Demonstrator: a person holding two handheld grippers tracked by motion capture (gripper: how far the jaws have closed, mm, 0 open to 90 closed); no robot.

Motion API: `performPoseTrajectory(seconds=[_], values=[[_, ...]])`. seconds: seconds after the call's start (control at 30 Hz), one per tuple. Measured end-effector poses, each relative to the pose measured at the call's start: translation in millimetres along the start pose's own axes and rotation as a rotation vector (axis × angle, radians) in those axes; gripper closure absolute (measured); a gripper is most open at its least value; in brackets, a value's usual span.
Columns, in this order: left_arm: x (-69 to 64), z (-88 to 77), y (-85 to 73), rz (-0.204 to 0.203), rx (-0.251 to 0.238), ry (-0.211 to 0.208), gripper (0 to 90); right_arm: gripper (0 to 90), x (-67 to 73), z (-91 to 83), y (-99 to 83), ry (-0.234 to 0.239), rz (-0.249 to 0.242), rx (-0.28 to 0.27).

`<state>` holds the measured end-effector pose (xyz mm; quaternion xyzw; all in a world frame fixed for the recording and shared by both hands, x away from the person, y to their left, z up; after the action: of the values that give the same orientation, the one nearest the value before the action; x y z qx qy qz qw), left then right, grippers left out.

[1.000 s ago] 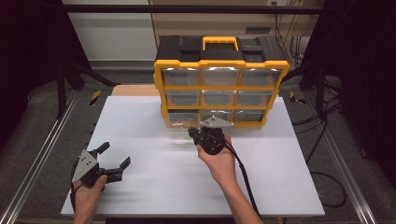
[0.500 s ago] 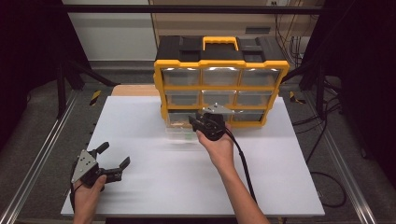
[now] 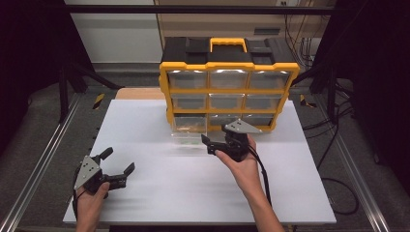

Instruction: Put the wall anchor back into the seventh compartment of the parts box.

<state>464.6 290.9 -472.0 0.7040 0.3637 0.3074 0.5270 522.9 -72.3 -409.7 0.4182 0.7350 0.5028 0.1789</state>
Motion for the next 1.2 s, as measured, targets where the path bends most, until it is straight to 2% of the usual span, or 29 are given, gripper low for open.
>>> performPoseTrajectory(seconds=[0.1, 0.23, 0.33, 0.43, 0.57, 0.77, 1.03, 1.1, 1.2], values=[[0.5, 0.3, -0.8, 0.001, 0.006, 0.002, 1.2, 9.5, -3.8, -14.7, -11.6, -0.016, -0.05, -0.025], [-0.2, 0.6, -1.2, 0.004, 0.01, 0.001, 1.2, 8.9, -11.8, -30.8, -25.8, -0.006, -0.064, -0.025], [-0.3, 0.8, -2.0, 0.005, 0.013, 0.004, 1.2, 8.9, -18.3, -40.3, -34.4, -0.02, -0.08, -0.026], [0.6, 0.5, -2.4, 0.001, 0.013, 0.007, 1.2, 9.5, -24.3, -50.9, -40.4, -0.042, -0.102, -0.052], [2.0, 0.7, -4.2, -0.001, 0.023, 0.004, 1.2, 10.5, -33.1, -67.2, -50.1, -0.037, -0.1, -0.076], [0.8, 1.9, -5.4, 0.01, 0.034, -0.007, 1.2, 9.5, -56.0, -91.7, -69.5, -0.105, -0.111, -0.121], [1.8, 0.5, -3.5, 0.007, 0.021, -0.007, 1.2, 9.1, -83.8, -113.6, -90.4, -0.138, -0.142, -0.158], [2.4, 0.4, -3.7, 0.005, 0.022, -0.005, 1.2, 8.4, -86.8, -116.1, -92.8, -0.141, -0.141, -0.17], [1.9, 0.4, -3.0, 0.007, 0.021, -0.007, 1.2, 7.1, -86.5, -115.6, -95.6, -0.146, -0.163, -0.158]])
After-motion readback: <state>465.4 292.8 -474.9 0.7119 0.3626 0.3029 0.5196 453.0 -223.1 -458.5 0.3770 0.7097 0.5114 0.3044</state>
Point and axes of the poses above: each handheld gripper's, and its own axes: z roughly forward along the jaws, y roughly out of its top, x roughly to its left, the point moved 5 cm from there along z, roughly forward along the jaws, and after that the axes turned 7 degrees about x, right-handed, at the moved point
